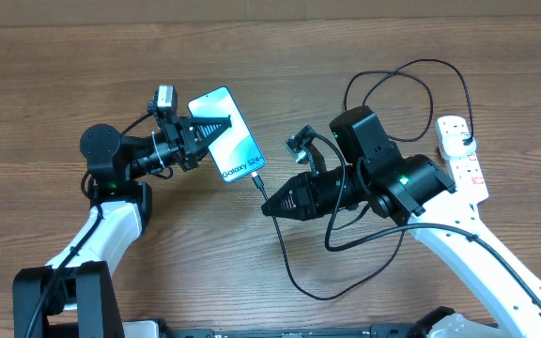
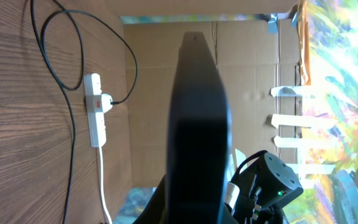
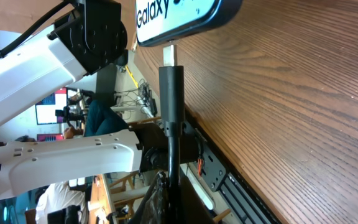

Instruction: Plug charger to phone and switch on socket

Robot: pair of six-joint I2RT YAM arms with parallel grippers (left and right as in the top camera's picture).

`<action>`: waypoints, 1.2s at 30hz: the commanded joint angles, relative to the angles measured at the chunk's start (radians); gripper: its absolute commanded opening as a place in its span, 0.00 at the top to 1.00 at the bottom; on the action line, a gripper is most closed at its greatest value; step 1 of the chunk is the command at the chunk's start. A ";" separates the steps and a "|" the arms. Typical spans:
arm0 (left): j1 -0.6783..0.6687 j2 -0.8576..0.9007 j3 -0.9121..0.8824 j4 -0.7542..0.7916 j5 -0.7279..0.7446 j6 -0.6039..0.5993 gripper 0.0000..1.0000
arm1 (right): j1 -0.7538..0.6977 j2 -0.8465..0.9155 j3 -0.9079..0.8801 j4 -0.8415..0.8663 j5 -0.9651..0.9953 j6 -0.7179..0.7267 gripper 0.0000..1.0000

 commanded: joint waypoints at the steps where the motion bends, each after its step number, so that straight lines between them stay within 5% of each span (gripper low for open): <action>1: -0.002 -0.008 0.024 0.012 -0.017 -0.021 0.96 | 0.006 -0.016 0.020 0.003 -0.016 0.001 0.96; 36: -0.023 -0.008 0.024 0.013 -0.061 -0.077 0.96 | 0.005 -0.016 0.020 0.023 -0.014 0.001 0.96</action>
